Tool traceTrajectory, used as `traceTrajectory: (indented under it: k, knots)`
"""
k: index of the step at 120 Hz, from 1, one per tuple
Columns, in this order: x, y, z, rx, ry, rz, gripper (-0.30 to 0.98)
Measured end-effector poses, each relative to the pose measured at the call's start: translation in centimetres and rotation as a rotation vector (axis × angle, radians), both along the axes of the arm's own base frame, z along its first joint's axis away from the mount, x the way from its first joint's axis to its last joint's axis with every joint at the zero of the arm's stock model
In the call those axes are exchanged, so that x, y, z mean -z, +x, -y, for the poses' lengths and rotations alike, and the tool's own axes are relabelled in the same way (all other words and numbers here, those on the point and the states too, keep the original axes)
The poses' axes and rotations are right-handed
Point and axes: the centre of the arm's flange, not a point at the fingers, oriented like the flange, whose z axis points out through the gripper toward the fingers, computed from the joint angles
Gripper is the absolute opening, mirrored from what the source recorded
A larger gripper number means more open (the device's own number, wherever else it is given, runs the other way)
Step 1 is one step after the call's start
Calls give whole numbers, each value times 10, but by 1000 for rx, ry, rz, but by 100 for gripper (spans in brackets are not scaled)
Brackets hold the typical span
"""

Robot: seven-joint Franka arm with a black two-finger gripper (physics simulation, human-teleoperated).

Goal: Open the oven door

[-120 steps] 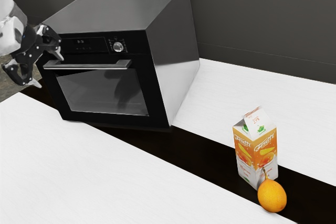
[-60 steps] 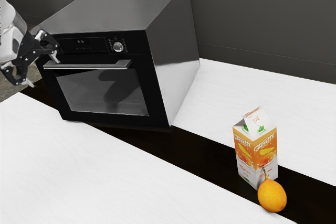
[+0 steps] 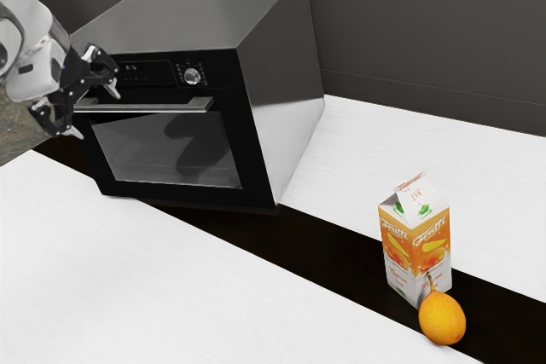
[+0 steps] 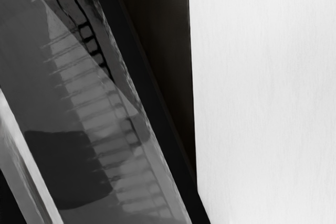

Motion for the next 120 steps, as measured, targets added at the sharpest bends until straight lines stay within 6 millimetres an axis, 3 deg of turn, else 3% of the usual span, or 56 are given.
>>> traceTrajectory:
  k: [36, 77, 105, 120]
  knots:
    - [23, 14, -21, -98, 0, 17, 69]
    - [18, 27, -25, -215, 37, 33, 69]
    - [22, 42, -26, -264, 42, 28, 69]
    - [33, 48, -25, -280, 38, 9, 69]
